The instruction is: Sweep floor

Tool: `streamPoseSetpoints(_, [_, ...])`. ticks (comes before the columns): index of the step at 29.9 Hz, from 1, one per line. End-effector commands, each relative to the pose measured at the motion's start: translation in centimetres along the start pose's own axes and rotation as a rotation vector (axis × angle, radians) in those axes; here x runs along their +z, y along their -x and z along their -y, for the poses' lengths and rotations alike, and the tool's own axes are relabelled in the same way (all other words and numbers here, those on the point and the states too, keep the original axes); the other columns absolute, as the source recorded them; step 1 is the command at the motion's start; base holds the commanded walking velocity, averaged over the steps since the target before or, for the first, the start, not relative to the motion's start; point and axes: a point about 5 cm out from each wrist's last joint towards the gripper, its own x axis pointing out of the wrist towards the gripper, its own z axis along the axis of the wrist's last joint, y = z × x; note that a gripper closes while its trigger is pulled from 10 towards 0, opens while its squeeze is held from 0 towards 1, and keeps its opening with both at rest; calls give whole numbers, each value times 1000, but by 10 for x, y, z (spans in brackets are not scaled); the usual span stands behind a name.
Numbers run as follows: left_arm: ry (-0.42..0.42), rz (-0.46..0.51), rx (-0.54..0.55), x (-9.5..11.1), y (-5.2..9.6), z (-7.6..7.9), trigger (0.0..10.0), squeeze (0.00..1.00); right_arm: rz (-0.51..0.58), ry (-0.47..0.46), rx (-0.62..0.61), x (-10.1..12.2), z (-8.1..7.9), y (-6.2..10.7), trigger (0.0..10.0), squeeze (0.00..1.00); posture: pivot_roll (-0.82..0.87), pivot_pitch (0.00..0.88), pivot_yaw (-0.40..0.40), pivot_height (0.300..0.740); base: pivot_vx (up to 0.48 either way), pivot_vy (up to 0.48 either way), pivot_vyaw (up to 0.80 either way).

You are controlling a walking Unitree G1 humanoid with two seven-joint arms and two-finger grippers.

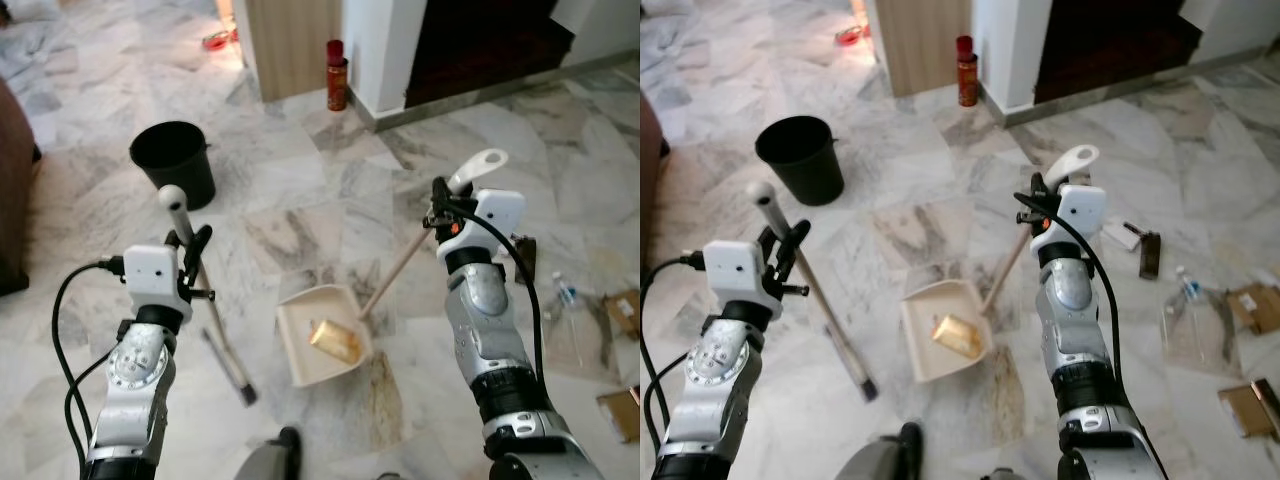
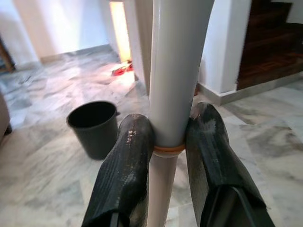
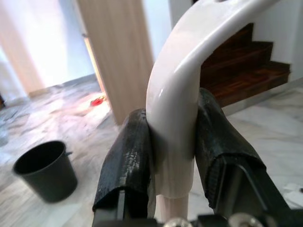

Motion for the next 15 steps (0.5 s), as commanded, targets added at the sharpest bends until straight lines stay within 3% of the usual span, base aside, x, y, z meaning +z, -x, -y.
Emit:
streamPoseSetpoints(1, [-4, 27, -1, 7, 0, 0, 10000, 0, 25, -9, 18, 7, -4, -3, 10000, 0, -14, 210, -12, 740, 0, 0, 0])
streamPoseSetpoints(15, [-27, 37, -12, 10, -3, 1, 10000, 0, 18, -30, 64, 8, -13, -5, 10000, 0, -13, 235, -11, 740, 336, 0, 0])
